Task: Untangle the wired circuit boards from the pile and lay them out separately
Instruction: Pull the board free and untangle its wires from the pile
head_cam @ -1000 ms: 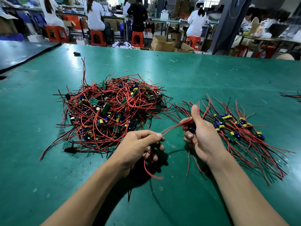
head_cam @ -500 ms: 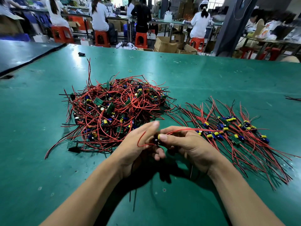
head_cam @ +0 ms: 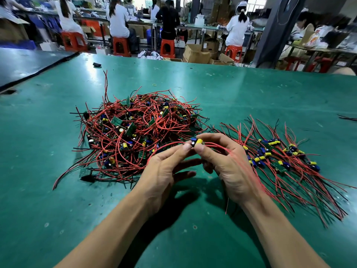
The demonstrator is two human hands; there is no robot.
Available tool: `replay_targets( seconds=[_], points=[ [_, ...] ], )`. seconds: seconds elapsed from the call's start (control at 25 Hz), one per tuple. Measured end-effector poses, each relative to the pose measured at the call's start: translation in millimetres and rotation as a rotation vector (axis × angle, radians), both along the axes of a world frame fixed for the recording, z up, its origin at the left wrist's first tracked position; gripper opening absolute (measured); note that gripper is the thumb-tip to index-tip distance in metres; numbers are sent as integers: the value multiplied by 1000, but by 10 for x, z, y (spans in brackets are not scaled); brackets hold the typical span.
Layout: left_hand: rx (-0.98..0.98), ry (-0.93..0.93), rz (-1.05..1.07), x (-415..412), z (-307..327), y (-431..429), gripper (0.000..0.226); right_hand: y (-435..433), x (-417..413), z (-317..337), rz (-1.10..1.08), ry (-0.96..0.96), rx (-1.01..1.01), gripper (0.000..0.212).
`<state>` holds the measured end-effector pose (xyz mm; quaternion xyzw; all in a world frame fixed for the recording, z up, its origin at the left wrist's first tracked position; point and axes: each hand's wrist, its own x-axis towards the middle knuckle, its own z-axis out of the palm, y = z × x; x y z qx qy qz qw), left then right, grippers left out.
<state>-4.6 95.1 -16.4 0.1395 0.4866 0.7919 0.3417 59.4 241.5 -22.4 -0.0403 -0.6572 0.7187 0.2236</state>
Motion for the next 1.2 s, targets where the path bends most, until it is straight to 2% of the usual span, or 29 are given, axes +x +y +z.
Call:
replay_targets(
  seconds=[0.16,0.32,0.44,0.56,0.76,0.84,1.0,1.08,1.2],
  points=[
    [40,10,20,-59,30,-64,31,55,18,0,207,-27,130,39],
    [37,16,21,-81,49,-75,28,189,42,-8,161,-108,44,31],
    [-49,169,-3,-36,9,-59,22,199,30,-8,136,-146,-3,30],
    [-145,321,-91,7,-35,-65,21,113,38,4,212,-238,69,35],
    [-294,411,-222,-15,-65,-83,25,75,84,38,256,-310,157,23],
    [-320,400,-250,-2,-82,-73,33,63,89,44,237,-295,164,16],
    [-243,228,-159,-22,-75,-57,16,123,72,35,98,-245,69,5],
    [-218,150,-110,-40,-76,-62,13,136,61,30,85,-242,15,3],
    [-221,92,-91,-31,-74,-48,11,129,55,8,107,-239,35,5]
  ],
)
